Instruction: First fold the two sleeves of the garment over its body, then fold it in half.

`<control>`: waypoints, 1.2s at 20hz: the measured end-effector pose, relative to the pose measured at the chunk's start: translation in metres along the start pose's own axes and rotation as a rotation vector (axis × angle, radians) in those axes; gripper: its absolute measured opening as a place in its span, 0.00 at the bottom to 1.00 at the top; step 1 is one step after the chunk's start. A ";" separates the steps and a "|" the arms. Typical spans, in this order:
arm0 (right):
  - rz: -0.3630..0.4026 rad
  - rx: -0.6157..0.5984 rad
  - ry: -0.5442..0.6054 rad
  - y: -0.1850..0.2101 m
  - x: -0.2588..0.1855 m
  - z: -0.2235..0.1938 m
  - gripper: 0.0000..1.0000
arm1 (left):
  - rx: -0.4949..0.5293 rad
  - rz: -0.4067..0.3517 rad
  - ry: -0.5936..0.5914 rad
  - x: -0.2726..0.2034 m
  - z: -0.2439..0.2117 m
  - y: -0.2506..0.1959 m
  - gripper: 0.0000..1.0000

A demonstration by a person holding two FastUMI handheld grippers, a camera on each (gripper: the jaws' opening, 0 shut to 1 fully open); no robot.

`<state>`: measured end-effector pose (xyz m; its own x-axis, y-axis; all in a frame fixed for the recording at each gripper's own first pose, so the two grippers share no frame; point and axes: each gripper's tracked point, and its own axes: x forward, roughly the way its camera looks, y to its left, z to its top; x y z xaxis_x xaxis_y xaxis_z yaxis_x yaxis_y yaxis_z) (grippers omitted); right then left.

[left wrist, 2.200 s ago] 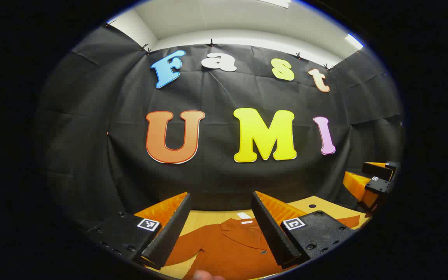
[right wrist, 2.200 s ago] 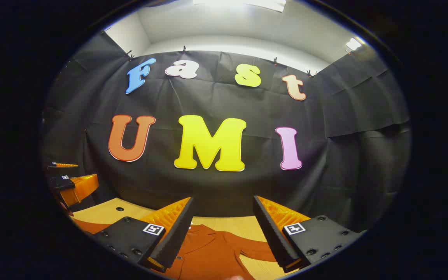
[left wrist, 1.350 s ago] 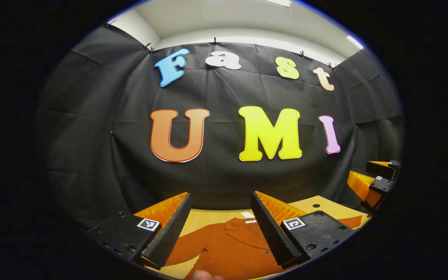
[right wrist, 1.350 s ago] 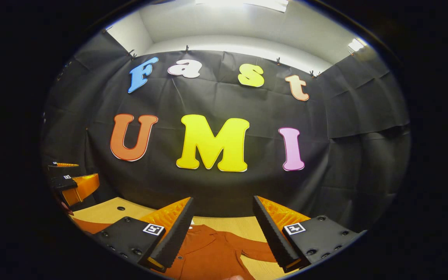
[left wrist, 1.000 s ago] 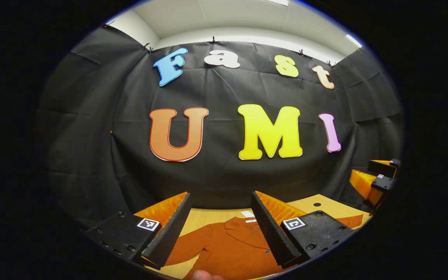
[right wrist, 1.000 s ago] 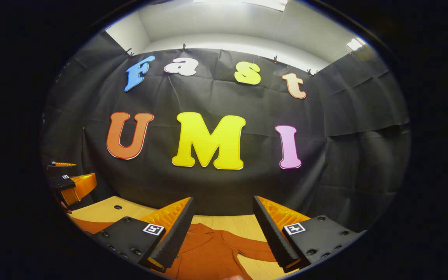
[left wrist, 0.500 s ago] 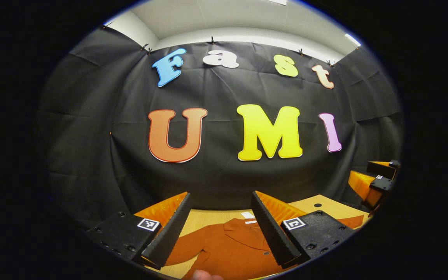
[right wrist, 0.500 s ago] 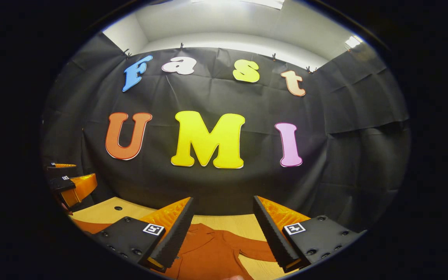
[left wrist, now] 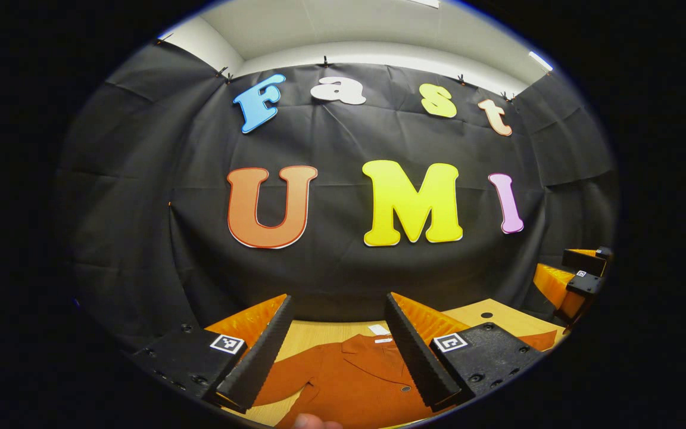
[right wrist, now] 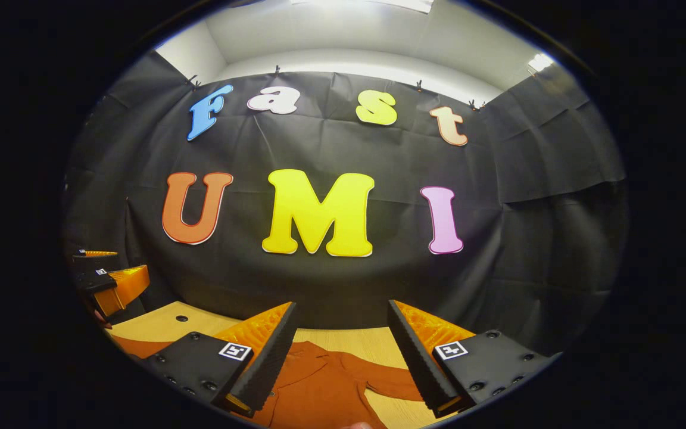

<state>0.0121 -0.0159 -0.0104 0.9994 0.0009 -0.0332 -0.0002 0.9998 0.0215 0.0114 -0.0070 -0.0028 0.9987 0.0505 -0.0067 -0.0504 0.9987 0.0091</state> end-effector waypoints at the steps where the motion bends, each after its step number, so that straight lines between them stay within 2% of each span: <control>1: -0.001 0.000 0.000 -0.001 0.000 0.000 0.95 | 0.000 0.001 0.000 -0.001 0.001 0.000 0.99; 7: -0.019 0.026 0.029 -0.012 0.000 -0.008 0.95 | -0.004 -0.005 0.022 -0.002 -0.007 -0.004 0.99; 12: -0.057 0.033 0.097 -0.045 0.000 -0.032 0.95 | -0.010 -0.043 0.086 -0.004 -0.029 -0.022 0.99; 16: -0.127 0.039 0.200 -0.106 -0.002 -0.070 0.95 | 0.003 -0.074 0.153 -0.006 -0.052 -0.039 0.99; 24: -0.266 0.111 0.426 -0.236 -0.004 -0.170 0.95 | 0.004 -0.052 0.204 0.009 -0.059 -0.077 0.99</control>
<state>0.0024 -0.2485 -0.1848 0.8622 -0.2211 -0.4558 0.2788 0.9583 0.0626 0.0240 -0.0826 -0.0625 0.9778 -0.0001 -0.2096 0.0018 1.0000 0.0077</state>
